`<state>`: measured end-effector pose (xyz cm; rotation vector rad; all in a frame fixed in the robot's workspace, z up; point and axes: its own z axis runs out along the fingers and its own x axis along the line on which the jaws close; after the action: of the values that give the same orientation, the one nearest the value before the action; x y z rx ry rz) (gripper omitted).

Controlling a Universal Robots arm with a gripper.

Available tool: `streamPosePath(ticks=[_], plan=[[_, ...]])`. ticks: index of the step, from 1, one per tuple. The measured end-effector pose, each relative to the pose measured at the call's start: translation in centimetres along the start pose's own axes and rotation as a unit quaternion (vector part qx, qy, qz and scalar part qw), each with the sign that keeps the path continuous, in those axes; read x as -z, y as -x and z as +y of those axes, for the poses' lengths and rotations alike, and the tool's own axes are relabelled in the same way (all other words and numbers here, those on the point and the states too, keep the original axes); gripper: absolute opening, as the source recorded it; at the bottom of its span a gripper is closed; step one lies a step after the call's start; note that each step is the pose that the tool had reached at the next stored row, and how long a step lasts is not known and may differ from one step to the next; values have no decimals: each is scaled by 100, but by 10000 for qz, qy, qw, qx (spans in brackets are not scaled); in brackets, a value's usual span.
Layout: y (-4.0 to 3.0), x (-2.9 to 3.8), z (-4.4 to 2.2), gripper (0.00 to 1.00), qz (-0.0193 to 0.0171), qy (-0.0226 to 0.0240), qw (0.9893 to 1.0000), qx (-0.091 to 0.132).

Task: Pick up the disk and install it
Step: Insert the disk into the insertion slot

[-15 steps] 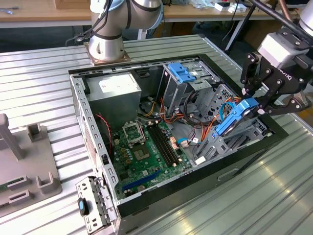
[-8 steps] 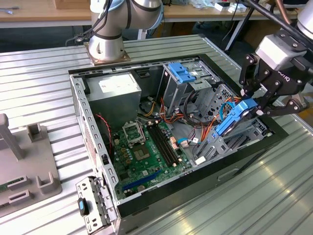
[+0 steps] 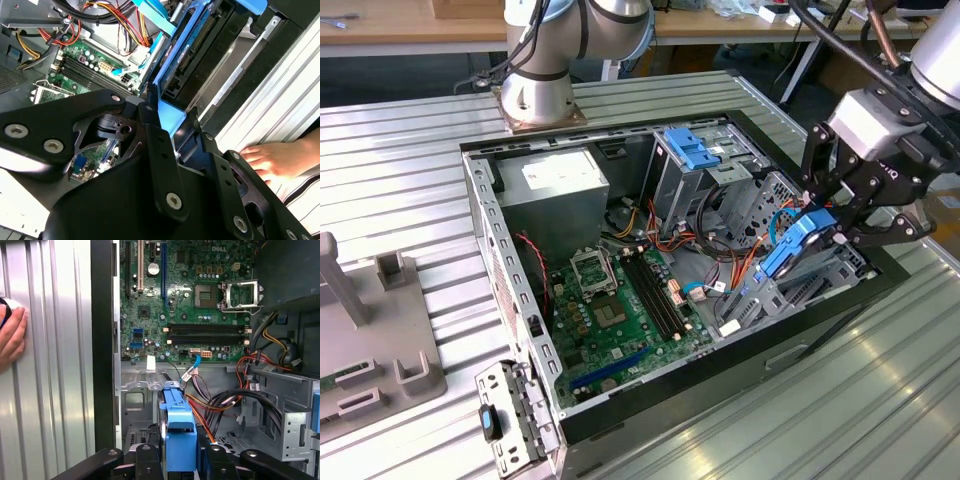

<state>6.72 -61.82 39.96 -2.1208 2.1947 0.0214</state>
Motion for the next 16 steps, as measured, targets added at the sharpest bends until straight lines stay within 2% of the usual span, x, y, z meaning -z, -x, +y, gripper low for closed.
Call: streamPosePath(ticks=[3,8,16], plan=[[-5,-54,3,37,-1,0,10000,0],[-34,-191,10,37,1,1,10000,0],[-36,-210,10,37,0,0,10000,0]])
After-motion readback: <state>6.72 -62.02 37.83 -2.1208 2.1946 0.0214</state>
